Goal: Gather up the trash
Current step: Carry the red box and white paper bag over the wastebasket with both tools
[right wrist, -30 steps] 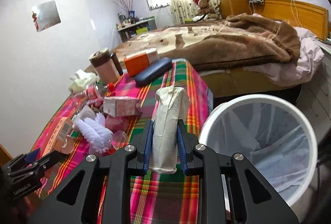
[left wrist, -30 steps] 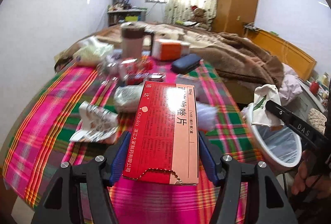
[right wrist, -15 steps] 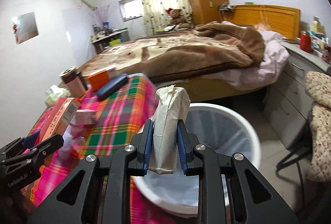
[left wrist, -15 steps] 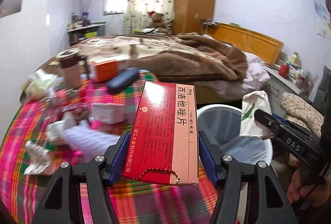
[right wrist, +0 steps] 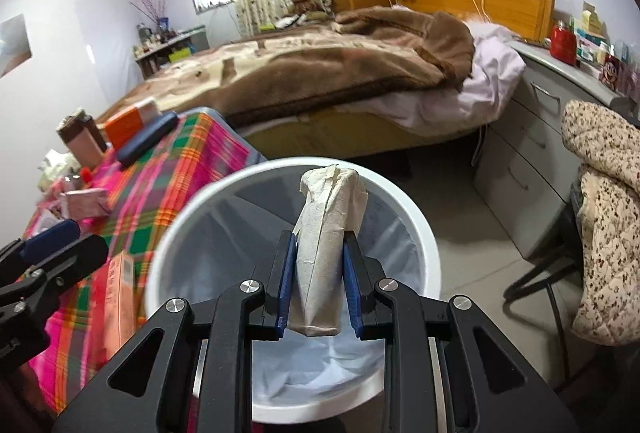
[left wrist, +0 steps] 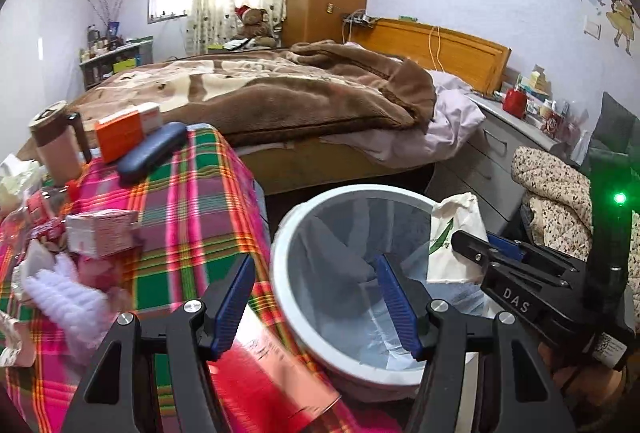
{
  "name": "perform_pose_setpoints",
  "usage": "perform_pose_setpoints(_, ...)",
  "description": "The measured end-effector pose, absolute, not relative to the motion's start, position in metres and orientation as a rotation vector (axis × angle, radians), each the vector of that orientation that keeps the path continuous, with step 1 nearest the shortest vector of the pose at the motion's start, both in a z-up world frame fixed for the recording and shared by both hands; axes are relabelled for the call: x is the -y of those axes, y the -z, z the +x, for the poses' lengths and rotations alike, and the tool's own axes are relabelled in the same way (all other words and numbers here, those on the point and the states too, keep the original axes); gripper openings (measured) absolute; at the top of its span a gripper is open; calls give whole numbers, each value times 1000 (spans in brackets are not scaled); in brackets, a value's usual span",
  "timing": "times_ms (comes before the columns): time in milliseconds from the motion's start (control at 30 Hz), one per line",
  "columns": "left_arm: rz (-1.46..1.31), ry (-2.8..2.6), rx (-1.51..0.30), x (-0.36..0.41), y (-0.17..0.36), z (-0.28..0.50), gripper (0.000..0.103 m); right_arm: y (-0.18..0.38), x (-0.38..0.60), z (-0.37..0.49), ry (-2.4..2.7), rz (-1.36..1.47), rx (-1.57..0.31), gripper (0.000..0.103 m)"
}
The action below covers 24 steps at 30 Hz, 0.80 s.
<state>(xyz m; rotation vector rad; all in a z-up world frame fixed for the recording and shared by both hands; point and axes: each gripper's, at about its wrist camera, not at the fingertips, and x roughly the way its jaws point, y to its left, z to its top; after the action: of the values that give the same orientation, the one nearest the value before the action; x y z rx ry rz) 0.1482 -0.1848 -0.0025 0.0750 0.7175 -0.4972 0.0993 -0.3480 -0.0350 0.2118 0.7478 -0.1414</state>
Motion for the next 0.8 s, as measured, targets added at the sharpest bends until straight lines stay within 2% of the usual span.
perform_pose_setpoints(400,18,408,-744,147,7,154,64,38,354,93,108,254,-747,24)
perform_pose_setpoints(500,40,378,-773,138,14,149,82,35,351,90,94,255,-731,24)
perform_pose_setpoints(800,54,251,-899,134,54,146,85,32,346,86,69,252,-712,24)
